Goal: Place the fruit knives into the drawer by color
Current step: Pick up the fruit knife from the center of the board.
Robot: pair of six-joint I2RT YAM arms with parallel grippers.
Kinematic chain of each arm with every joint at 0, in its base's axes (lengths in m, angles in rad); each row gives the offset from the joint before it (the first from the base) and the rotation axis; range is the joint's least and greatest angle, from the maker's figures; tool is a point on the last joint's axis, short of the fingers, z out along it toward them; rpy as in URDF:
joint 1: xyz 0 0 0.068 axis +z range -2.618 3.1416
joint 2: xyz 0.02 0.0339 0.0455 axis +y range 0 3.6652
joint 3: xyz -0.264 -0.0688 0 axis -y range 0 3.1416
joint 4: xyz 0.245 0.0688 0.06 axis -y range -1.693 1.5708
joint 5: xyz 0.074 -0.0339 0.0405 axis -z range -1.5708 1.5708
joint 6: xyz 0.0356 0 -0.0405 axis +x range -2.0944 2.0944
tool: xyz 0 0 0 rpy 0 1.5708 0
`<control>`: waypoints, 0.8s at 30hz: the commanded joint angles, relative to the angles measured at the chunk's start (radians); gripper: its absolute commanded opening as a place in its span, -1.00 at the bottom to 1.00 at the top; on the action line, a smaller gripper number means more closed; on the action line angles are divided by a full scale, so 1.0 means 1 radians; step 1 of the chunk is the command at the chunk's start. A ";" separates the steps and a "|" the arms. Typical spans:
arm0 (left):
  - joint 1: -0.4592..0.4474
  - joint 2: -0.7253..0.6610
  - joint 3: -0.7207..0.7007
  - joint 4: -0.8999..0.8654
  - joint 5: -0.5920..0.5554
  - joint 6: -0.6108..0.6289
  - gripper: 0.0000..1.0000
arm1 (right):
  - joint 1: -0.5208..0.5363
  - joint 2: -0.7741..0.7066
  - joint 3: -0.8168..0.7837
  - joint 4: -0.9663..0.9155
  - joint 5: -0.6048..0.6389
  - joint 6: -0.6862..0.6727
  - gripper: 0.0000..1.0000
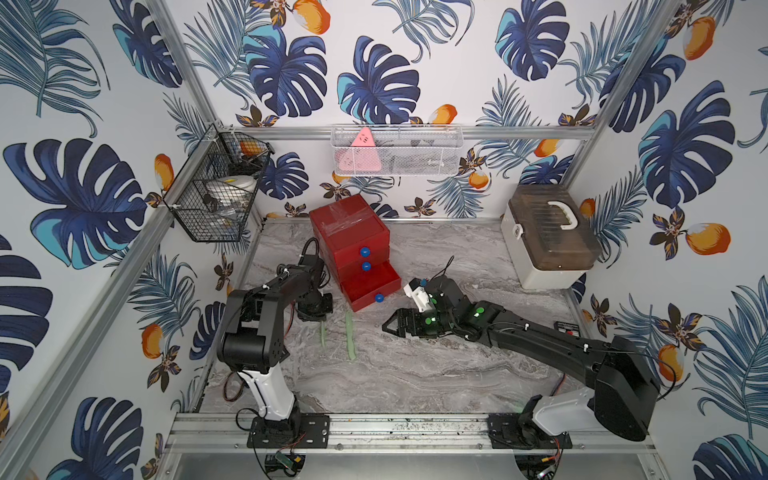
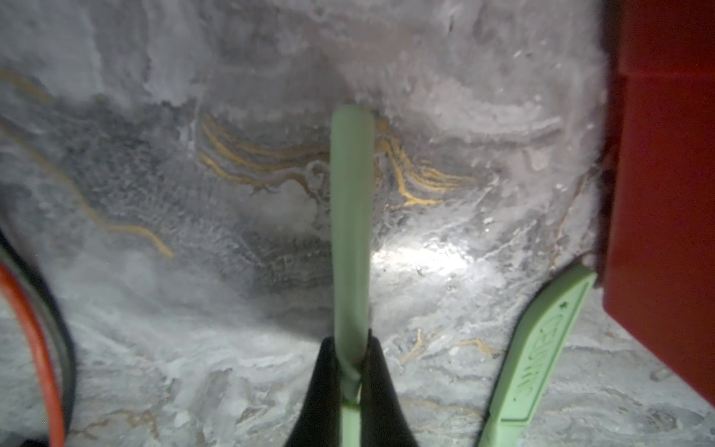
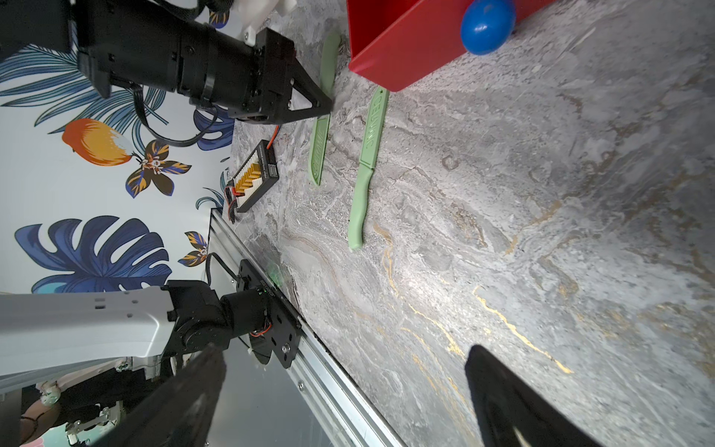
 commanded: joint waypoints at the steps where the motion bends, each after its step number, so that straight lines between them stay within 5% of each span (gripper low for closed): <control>1: -0.008 0.014 -0.005 -0.009 -0.027 0.012 -1.00 | -0.008 -0.008 -0.005 0.027 -0.014 0.013 1.00; 15: -0.168 -0.225 -0.010 -0.164 -0.162 0.045 -1.00 | -0.081 -0.073 -0.067 0.031 -0.039 0.061 1.00; 24: -0.441 -0.305 0.089 -0.287 -0.346 0.101 -1.00 | -0.153 -0.162 -0.122 0.029 -0.059 0.125 1.00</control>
